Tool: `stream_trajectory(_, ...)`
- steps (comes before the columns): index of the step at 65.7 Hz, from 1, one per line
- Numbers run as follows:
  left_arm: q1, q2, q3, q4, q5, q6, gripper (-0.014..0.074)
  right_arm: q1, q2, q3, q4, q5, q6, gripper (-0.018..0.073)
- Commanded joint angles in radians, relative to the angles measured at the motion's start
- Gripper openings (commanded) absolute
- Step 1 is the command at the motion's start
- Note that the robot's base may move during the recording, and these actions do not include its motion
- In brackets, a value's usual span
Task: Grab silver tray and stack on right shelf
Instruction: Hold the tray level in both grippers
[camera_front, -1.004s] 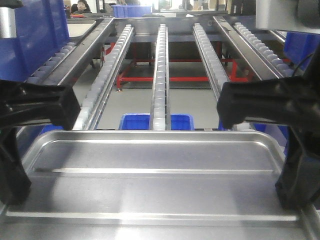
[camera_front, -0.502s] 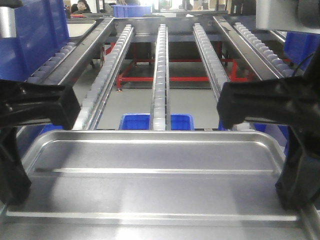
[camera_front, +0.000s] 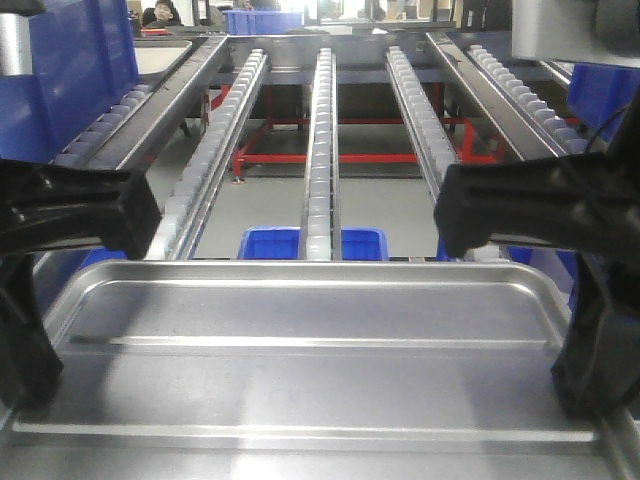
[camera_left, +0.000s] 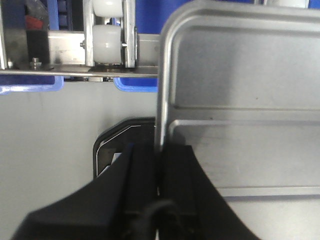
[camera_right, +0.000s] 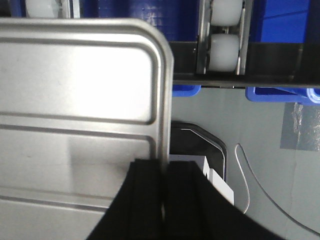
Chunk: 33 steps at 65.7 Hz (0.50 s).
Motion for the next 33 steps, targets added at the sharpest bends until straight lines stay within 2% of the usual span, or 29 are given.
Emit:
stream_trajectory(1, -0.011, -0.027, -0.028, 0.019, -0.012, -0.004, -0.0100, 0.003, -0.023, -0.027, -0.032, -0.018, -0.007, 0.0077)
stream_trajectory(33, -0.011, -0.027, -0.028, 0.019, -0.012, -0.004, -0.0100, 0.003, -0.023, -0.027, -0.032, -0.018, -0.007, 0.0077)
